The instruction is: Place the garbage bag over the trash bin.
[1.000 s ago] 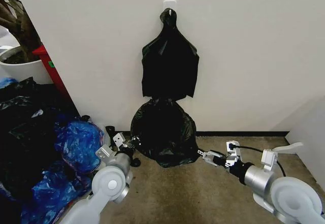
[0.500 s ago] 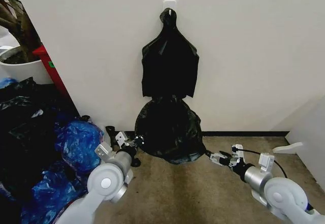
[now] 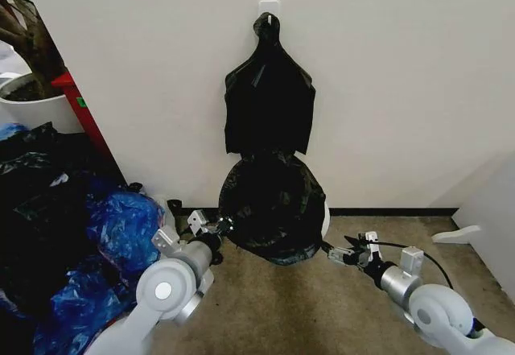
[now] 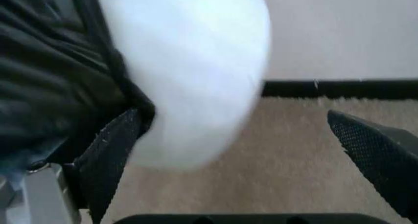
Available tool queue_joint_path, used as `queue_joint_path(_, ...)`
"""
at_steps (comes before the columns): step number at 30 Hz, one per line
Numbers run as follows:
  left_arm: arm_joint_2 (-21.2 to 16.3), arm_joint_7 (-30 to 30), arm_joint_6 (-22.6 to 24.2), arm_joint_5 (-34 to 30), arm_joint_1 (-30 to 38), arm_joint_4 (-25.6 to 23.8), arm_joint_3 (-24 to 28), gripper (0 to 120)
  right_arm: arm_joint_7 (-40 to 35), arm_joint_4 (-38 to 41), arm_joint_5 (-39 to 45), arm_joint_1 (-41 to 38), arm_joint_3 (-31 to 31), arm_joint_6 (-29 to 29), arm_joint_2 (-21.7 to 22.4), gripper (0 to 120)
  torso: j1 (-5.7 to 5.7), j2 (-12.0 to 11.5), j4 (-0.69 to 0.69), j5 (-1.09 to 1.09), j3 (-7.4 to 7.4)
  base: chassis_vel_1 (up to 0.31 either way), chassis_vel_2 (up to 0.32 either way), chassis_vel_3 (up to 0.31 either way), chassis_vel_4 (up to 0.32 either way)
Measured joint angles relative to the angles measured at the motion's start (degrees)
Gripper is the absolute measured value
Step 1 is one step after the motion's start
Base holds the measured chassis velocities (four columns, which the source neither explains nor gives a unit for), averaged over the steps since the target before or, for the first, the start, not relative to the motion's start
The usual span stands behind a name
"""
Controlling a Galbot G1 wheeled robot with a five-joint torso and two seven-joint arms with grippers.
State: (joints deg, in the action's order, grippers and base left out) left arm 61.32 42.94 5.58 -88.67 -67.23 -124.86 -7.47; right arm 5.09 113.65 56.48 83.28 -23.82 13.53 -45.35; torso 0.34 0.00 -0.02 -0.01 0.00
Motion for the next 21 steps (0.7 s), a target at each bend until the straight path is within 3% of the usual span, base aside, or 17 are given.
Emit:
queue_joint_path(6,0.36,0.16,0.06,2.48,0.5,1.99,0.54,1,-0.27,5.77,-1.08,5.86,-3.82,0.5,0.8,100,0.0,0.0,0.01,0.01,0.0,0.0,0.0,0.0,0.0)
queue_joint_path(12,0.68,0.93,-0.16,2.7,1.57,2.68,0.74,1,-1.1,10.99,-0.24,12.35,-3.83,1.34,-0.19,100,0.0,0.0,-0.01,0.0,0.0,0.0,0.0,0.0,0.0)
queue_joint_path(15,0.77,0.93,-0.33,2.7,1.79,2.7,0.84,1,-3.75,13.17,3.19,13.53,-1.95,2.12,-1.26,100,0.0,0.0,-0.01,0.01,0.0,0.0,0.0,0.0,0.0)
queue_joint_path(18,0.87,0.89,-0.51,2.67,2.18,2.69,1.06,1,-14.4,16.36,15.7,11.45,1.51,4.62,-4.59,100,0.0,0.0,0.01,0.02,0.0,0.0,0.0,0.0,0.0)
queue_joint_path(21,0.86,0.85,-0.55,2.65,2.32,2.65,1.14,1,-19.66,17.18,21.52,9.99,2.48,5.08,-6.17,100,0.0,0.0,0.02,0.02,0.0,0.0,0.0,0.0,0.0)
